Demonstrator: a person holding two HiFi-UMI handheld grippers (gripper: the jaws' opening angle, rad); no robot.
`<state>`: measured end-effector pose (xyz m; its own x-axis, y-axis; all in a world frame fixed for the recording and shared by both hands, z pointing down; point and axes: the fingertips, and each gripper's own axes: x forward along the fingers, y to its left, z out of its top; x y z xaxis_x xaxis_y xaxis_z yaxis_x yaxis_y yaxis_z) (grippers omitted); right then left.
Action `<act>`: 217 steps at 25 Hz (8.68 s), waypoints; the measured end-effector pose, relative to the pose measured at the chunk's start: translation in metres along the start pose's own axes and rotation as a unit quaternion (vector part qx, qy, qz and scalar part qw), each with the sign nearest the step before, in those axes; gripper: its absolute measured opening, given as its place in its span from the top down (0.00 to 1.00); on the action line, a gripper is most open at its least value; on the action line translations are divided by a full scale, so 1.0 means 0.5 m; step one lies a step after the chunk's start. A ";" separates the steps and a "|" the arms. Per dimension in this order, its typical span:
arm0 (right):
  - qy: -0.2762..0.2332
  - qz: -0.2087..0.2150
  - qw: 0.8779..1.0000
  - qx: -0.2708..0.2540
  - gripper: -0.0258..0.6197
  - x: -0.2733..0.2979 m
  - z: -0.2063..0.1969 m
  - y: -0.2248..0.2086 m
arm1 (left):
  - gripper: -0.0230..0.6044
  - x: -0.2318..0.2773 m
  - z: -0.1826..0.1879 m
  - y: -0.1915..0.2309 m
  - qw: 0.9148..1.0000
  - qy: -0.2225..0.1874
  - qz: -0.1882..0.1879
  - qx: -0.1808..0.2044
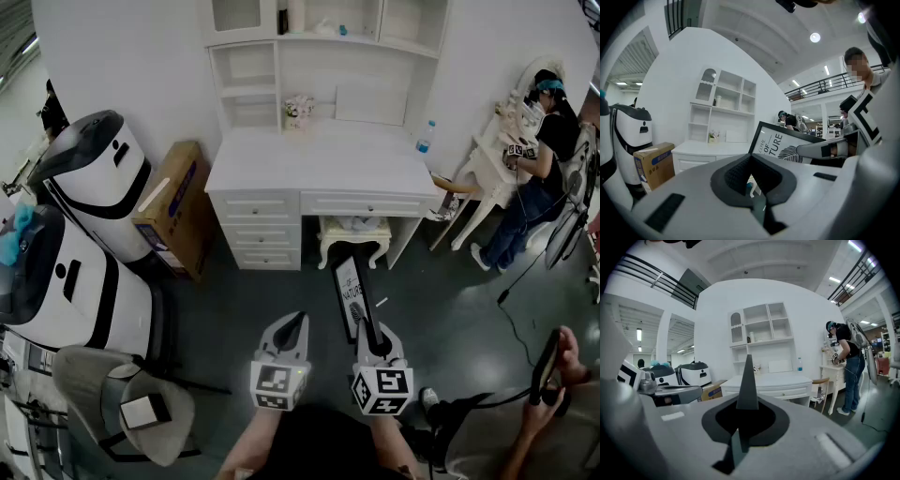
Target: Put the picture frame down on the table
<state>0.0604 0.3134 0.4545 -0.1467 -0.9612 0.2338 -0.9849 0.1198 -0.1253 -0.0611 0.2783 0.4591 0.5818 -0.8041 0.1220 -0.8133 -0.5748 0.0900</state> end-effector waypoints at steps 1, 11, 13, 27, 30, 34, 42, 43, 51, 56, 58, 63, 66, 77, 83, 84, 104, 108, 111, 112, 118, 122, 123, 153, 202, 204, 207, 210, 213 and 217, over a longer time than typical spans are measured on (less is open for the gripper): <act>-0.001 0.000 1.000 0.001 0.94 -0.001 -0.002 0.003 | 0.95 -0.003 -0.004 0.003 1.000 0.001 0.000 -0.002; -0.012 -0.009 1.000 0.004 0.94 0.003 -0.002 0.045 | 0.95 -0.028 -0.013 0.047 1.000 0.006 -0.009 -0.002; -0.016 -0.012 1.000 0.004 0.94 0.001 -0.001 0.054 | 0.95 -0.034 -0.015 0.050 1.000 0.006 -0.014 -0.002; -0.022 -0.015 1.000 0.007 0.94 0.028 0.001 0.049 | 0.95 -0.014 -0.028 0.078 1.000 0.006 -0.012 -0.014; -0.022 -0.010 1.000 0.007 0.94 0.056 0.011 0.032 | 0.95 0.015 -0.023 0.086 1.000 0.006 -0.007 -0.014; -0.026 -0.005 1.000 0.007 0.94 0.098 0.029 0.009 | 0.95 0.061 -0.013 0.099 1.000 0.002 0.000 -0.012; -0.022 0.001 1.000 0.005 0.94 0.200 0.063 -0.057 | 0.95 0.183 0.008 0.122 1.000 0.003 0.007 -0.013; -0.022 0.002 1.000 0.004 0.94 0.214 0.070 -0.065 | 0.95 0.200 0.013 0.125 1.000 0.003 0.007 -0.013; -0.022 0.007 1.000 0.004 0.94 0.298 0.108 -0.118 | 0.95 0.304 0.038 0.138 1.000 0.003 0.009 -0.012; -0.017 0.014 1.000 0.005 0.94 0.347 0.116 -0.157 | 0.95 0.365 0.039 0.143 1.000 0.007 0.016 -0.012; -0.018 0.015 1.000 0.004 0.94 0.369 0.122 -0.175 | 0.95 0.394 0.041 0.144 1.000 0.007 0.017 -0.011; -0.020 0.022 1.000 0.004 0.94 0.424 0.136 -0.220 | 0.95 0.460 0.044 0.146 1.000 0.005 0.022 -0.008; -0.021 0.028 0.999 0.003 0.94 0.451 0.143 -0.239 | 0.95 0.491 0.049 0.150 1.000 0.004 0.027 -0.004; -0.010 0.042 0.999 0.009 0.94 0.522 0.149 -0.258 | 0.95 0.540 0.048 0.184 0.999 0.016 0.046 -0.007; -0.002 0.049 0.999 0.014 0.94 0.562 0.149 -0.244 | 0.95 0.558 0.045 0.218 0.998 0.020 0.053 -0.013; -0.001 0.050 0.999 0.015 0.94 0.571 0.150 -0.243 | 0.95 0.564 0.046 0.224 0.998 0.020 0.053 -0.013; 0.011 0.048 0.998 0.025 0.94 0.849 0.207 -0.179 | 0.95 0.725 0.101 0.473 0.998 0.021 0.059 -0.019; 0.016 0.041 0.998 0.033 0.94 0.897 0.215 -0.175 | 0.95 0.762 0.107 0.511 0.998 0.022 0.053 -0.023; 0.021 0.038 0.998 0.050 0.94 0.930 0.214 -0.175 | 0.95 0.790 0.107 0.536 0.998 0.025 0.048 -0.026; 0.024 0.037 0.997 0.061 0.94 0.940 0.211 -0.176 | 0.95 0.797 0.106 0.543 0.998 0.026 0.047 -0.027; 0.039 0.036 0.989 0.138 0.94 0.997 0.193 -0.176 | 0.95 0.833 0.094 0.585 0.998 0.040 0.041 -0.033; 0.045 0.034 0.979 0.198 0.94 1.029 0.175 -0.176 | 0.95 0.851 0.082 0.609 0.998 0.048 0.037 -0.036; 0.046 0.033 0.975 0.213 0.94 1.037 0.171 -0.176 | 0.95 0.855 0.078 0.615 0.997 0.050 0.036 -0.036; 0.098 0.068 0.817 0.564 0.94 1.177 0.033 -0.207 | 0.95 0.904 0.006 0.637 0.989 0.099 0.090 -0.065; 0.212 -0.051 0.702 0.678 0.55 1.195 -0.079 -0.190 | 0.95 0.888 -0.036 0.645 0.985 0.121 0.094 -0.077; 0.215 -0.056 0.697 0.682 0.55 1.193 -0.080 -0.190 | 0.95 0.888 -0.037 0.644 0.985 0.123 0.094 -0.077; 0.217 -0.062 0.691 0.686 0.55 1.194 -0.080 -0.190 | 0.95 0.890 -0.042 0.644 0.984 0.128 0.092 -0.078; 0.225 -0.066 0.688 0.687 0.51 1.194 -0.082 -0.189 | 0.95 0.890 -0.047 0.642 0.985 0.129 0.089 -0.078; 0.235 -0.078 0.685 0.685 0.45 1.188 -0.095 -0.190 | 0.95 0.887 -0.055 0.643 0.984 0.133 0.089 -0.078; 0.233 -0.088 0.681 0.689 0.44 1.187 -0.111 -0.194 | 0.95 0.887 -0.055 0.645 0.984 0.135 0.090 -0.077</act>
<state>0.0636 -0.2547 0.6589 -0.3673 -0.7086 0.6024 -0.0174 -0.6424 -0.7662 -0.0652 -0.2596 0.5697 0.4254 -0.8090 0.4057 -0.9050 -0.3808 0.1896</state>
